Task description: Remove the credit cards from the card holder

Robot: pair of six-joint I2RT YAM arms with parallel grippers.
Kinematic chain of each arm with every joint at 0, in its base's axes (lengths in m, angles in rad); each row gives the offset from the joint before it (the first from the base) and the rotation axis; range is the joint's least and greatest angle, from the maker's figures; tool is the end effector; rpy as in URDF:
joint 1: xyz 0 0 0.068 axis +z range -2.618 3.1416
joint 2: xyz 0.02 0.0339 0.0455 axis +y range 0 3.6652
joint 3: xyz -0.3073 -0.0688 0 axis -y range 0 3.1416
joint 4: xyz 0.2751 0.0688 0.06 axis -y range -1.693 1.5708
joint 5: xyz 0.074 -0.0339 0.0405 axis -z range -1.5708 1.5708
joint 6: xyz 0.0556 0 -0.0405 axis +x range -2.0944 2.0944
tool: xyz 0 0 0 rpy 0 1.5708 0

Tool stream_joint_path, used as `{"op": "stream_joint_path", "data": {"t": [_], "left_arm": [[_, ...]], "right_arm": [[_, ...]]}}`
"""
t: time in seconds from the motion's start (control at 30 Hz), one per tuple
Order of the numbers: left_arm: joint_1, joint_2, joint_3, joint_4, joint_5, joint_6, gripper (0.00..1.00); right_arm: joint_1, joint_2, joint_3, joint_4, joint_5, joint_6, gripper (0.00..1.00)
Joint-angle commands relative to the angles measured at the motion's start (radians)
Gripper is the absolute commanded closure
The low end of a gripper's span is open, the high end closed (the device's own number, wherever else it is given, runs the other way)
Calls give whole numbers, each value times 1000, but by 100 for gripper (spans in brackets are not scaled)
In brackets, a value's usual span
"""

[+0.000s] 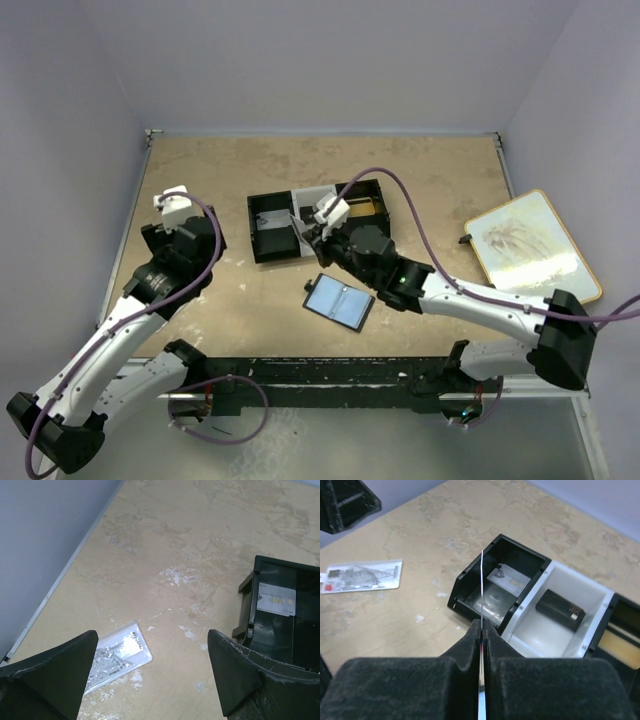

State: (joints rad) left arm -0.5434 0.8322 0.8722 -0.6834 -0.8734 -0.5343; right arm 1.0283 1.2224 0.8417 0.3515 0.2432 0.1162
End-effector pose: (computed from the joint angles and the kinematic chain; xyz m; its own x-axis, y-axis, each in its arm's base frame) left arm 0.1704 -0.0532 0.3459 -0.3437 -0.1745 -0.9227 -0.4275 0.9040 -0.0117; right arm 0.1770 0.2677 0.3521 -0.0969 0.0572 -0.9936 -0.7004 0.7054 0.1089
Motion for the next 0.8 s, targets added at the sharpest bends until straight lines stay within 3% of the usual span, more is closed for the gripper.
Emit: {"op": "stream_joint_path", "data": {"t": [0.0,0.3,0.4,0.5,0.77], "left_arm": [[4,-51,10,-4,-95,-27,11],[5,-93,8,-13,-136,-42,11],[5,-98,11,-17,-144,-45,11],[5,-112,11,-19,-152,-51,11],[5,-146,13,-20,-169,-55,11]], "right_arm": [[8,83,114,4,64,-169,100],[6,467,481,-222,5,-357,100],[6,585,581,-282,75,-401,100],[-2,657,640,-301,126,-456,100],[-41,784,731,-303,32,-592,100]]}}
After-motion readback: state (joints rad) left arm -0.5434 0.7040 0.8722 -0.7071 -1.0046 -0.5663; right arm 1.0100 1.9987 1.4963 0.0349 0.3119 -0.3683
